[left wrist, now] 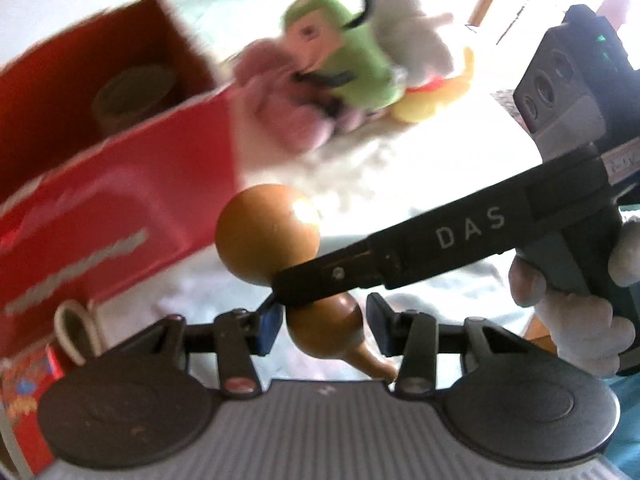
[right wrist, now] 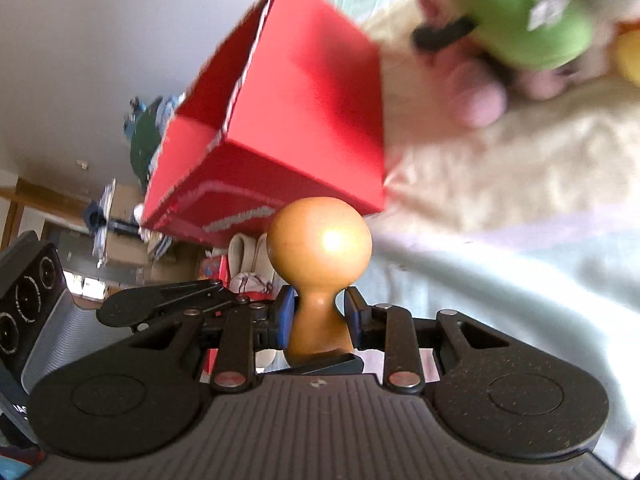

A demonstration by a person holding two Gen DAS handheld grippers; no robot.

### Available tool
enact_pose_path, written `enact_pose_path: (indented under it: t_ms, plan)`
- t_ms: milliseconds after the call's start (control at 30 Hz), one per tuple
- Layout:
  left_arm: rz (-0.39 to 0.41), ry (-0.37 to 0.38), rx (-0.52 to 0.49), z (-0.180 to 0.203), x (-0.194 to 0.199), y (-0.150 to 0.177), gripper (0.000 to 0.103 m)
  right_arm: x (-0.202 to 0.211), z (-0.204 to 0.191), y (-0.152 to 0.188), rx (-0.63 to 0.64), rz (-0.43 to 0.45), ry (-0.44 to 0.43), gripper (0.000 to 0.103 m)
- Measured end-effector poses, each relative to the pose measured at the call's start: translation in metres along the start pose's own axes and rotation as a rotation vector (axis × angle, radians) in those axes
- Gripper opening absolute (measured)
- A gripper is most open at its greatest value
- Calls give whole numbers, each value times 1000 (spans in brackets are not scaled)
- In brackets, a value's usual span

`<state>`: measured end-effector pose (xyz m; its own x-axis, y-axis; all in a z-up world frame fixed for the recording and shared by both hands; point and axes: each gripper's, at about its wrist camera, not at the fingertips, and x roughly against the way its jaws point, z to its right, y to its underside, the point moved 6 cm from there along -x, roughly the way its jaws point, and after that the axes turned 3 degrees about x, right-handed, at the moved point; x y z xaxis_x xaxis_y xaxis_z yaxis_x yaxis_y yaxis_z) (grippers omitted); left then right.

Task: Organize objects
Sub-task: 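Lift the orange gourd with the right gripper toward the red box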

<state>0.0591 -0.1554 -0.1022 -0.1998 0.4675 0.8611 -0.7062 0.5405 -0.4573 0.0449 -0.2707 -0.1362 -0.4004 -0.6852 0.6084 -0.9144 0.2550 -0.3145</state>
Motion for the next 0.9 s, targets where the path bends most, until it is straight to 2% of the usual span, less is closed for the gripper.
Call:
enact_pose_path:
  t_ms: [233,333,467,733,900]
  plan:
    - [77,50,-96,37,21,-26,47,53,2,-11,18,131,17,30]
    - [131,55,-123,38,35,-42,47,69,-8,-27,54,183,9,30]
    - [211,62,-115,30,54,-68,47,68,-36,-48,133,233,17,30]
    - [332,-38,-122,-19,110,-103,47,15,-118,-102,252,252,-14,30]
    - [323,-85,-105,-67,123,-117,47,-34,-152,-125,287,226,13,30]
